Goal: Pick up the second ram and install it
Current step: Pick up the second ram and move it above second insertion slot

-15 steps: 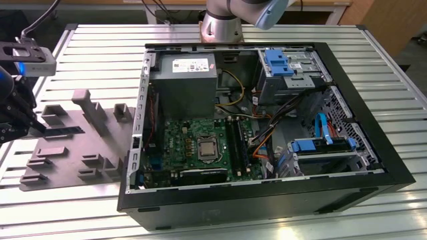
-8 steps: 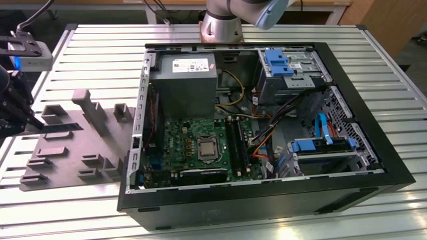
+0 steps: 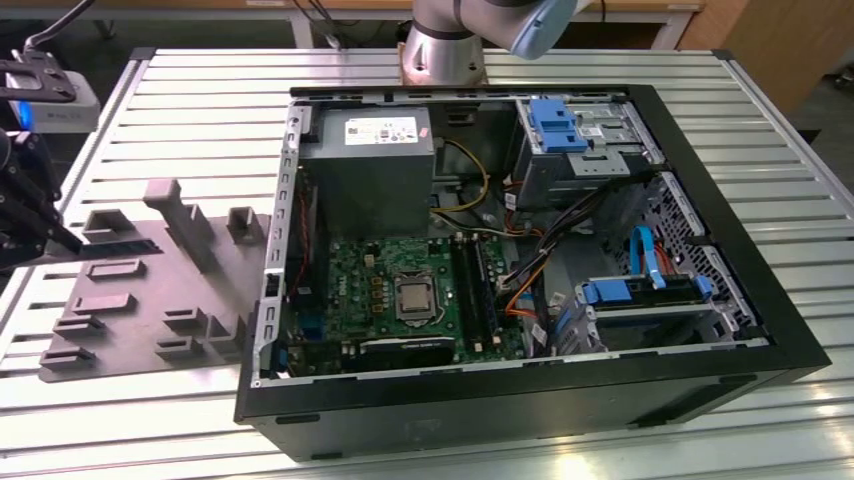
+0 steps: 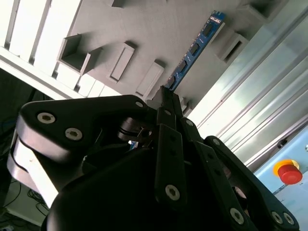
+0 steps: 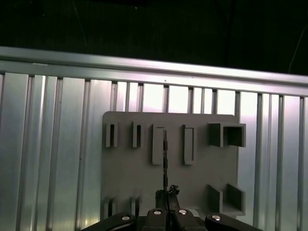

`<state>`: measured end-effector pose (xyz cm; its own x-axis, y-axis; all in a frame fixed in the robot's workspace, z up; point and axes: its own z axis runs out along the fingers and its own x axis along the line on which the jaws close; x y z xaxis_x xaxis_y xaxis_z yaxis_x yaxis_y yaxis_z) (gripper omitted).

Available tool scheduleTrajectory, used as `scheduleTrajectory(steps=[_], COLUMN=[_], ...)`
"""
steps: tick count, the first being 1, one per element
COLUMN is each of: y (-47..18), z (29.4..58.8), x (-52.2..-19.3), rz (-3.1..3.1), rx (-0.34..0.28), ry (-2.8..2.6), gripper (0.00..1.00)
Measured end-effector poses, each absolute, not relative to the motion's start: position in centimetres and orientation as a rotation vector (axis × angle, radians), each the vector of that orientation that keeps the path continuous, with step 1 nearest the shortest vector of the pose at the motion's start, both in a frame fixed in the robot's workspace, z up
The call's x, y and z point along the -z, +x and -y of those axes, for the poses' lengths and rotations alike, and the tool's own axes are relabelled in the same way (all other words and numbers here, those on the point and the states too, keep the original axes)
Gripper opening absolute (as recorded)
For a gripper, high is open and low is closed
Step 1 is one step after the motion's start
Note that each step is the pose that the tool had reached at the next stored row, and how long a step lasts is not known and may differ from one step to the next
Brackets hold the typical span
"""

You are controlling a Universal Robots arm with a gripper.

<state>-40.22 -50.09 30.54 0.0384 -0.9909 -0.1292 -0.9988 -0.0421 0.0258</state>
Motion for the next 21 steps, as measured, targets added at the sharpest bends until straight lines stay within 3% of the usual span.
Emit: scheduleTrajectory(steps=[21], y=[-40.2], z=[50.1], x=[-33.1], rz=[-2.108], rx=[-0.187], ry=[-2.197], gripper=[0.11])
